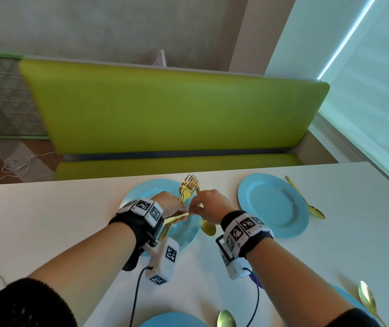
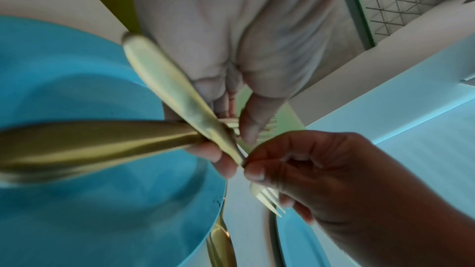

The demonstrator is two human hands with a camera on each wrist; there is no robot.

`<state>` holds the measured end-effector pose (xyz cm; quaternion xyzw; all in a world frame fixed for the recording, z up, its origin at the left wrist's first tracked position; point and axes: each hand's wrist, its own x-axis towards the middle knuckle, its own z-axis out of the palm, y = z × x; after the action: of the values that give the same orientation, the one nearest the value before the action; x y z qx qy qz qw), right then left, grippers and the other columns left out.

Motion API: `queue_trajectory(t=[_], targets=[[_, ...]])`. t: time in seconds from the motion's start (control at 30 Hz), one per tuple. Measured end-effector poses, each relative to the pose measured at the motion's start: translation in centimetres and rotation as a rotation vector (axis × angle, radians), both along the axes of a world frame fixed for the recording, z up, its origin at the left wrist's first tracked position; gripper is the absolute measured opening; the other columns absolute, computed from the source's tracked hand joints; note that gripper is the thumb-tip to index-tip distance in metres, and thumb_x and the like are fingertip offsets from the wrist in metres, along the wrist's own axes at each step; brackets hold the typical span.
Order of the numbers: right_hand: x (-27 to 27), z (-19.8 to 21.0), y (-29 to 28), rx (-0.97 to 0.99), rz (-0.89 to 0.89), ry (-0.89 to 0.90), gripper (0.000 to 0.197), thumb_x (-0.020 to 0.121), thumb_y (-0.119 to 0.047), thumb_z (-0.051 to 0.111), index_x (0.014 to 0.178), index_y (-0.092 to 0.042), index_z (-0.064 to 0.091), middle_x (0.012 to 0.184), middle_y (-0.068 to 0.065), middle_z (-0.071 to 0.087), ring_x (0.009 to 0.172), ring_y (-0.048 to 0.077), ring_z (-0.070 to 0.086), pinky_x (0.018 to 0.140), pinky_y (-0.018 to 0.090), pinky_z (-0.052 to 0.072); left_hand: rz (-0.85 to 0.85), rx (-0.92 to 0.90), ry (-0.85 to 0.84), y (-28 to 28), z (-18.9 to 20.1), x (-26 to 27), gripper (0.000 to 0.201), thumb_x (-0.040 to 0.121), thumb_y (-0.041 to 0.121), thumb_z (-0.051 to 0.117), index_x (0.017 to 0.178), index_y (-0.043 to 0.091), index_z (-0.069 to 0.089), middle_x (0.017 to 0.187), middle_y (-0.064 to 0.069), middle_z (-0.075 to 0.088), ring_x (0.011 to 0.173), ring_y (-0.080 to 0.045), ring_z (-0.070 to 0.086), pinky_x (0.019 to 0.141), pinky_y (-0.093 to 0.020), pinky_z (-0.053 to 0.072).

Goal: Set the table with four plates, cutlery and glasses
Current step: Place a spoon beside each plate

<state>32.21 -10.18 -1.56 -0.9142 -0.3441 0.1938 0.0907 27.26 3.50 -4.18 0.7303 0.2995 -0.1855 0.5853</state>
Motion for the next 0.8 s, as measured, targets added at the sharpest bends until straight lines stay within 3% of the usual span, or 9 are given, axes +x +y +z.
queue_trajectory(t=[0.1,0.17,0.3,0.4,0.47,0.57,0.63,0.7,0.8], targets=[[1.1,-0.2,-1.3,-0.012,-0.101,-0.009,0.021,0.092,-0.022,0.054,0.099,-0.023,0.073,0.110,0.002,0.066,0.105,0.021,0.058,0.086,0.033,0.049,0.106,0.038,0.019,0.6,0.2,0.4,0.028,0.092,0.000,0.050,0.067,0.012,0.048,0.029,0.011,0.054,0.031,0.000,0.055,0.044,-0.015,0.049],[2.3,-0.9,-2.7,0.007,-0.256,0.008,0.019,0.091,-0.020,0.056,0.096,-0.020,0.075,0.106,0.003,0.069,0.101,0.022,0.061,0.086,0.033,0.052,0.167,0.093,0.027,1.2,0.5,0.5,0.032,0.094,0.000,0.045,0.063,0.009,0.047,0.025,0.007,0.050,0.023,0.000,0.048,0.038,-0.015,0.042],[4.5,-2.4,-5.3,0.001,-0.588,0.066,0.017,0.087,-0.019,0.060,0.092,-0.010,0.073,0.095,0.008,0.070,0.084,0.021,0.061,0.084,0.031,0.054,0.245,0.036,0.002,2.6,0.8,0.9,0.043,0.099,-0.002,0.034,0.057,0.006,0.040,0.050,-0.007,0.055,0.038,-0.012,0.046,0.049,-0.023,0.028],[5.1,-3.4,-5.8,-0.257,-0.616,0.010,0.022,0.091,-0.027,0.050,0.083,-0.009,0.061,0.087,0.006,0.060,0.082,0.019,0.052,0.072,0.027,0.045,0.303,0.002,-0.029,3.1,0.6,1.2,0.037,0.099,0.000,0.036,0.063,0.001,0.044,0.065,-0.010,0.063,0.024,-0.006,0.049,0.047,-0.023,0.034],[5.5,-4.4,-5.8,-0.324,-0.643,0.020,0.026,0.092,-0.031,0.051,0.077,-0.010,0.056,0.079,0.003,0.053,0.081,0.019,0.050,0.070,0.025,0.039,0.325,-0.029,-0.039,3.3,0.3,1.3,0.032,0.099,0.001,0.038,0.068,-0.001,0.047,0.057,-0.008,0.060,0.020,-0.002,0.047,0.045,-0.022,0.037],[6.1,-5.6,-5.5,-0.337,-0.688,0.055,0.026,0.091,-0.034,0.053,0.091,-0.010,0.063,0.082,0.003,0.054,0.078,0.019,0.050,0.066,0.024,0.039,0.336,-0.074,-0.018,3.2,-0.1,1.5,0.037,0.100,0.002,0.036,0.063,0.002,0.042,0.037,-0.001,0.056,0.028,-0.006,0.051,0.042,-0.020,0.037],[6.4,-6.2,-5.3,-0.298,-0.744,0.068,0.029,0.091,-0.034,0.055,0.077,-0.009,0.059,0.068,0.000,0.051,0.066,0.016,0.050,0.051,0.021,0.035,0.341,-0.087,-0.003,3.1,-0.1,1.6,0.037,0.100,0.003,0.038,0.062,0.003,0.042,0.025,0.004,0.050,0.028,-0.006,0.050,0.040,-0.019,0.037],[6.6,-6.6,-5.1,-0.227,-0.809,0.093,0.036,0.089,-0.033,0.058,0.063,-0.011,0.048,0.060,-0.001,0.045,0.055,0.013,0.046,0.043,0.021,0.027,0.356,-0.074,-0.010,3.0,-0.3,1.6,0.035,0.099,0.003,0.039,0.064,0.003,0.043,0.028,0.003,0.053,0.022,-0.001,0.047,0.035,-0.016,0.037],[6.8,-7.2,-4.8,-0.187,-0.857,0.124,0.030,0.087,-0.030,0.061,0.067,-0.010,0.050,0.060,0.000,0.044,0.067,0.017,0.052,0.041,0.021,0.026,0.380,-0.067,-0.024,2.8,-0.5,1.7,0.032,0.098,0.003,0.041,0.066,0.004,0.044,0.038,0.000,0.058,0.025,-0.003,0.051,0.033,-0.014,0.037]])
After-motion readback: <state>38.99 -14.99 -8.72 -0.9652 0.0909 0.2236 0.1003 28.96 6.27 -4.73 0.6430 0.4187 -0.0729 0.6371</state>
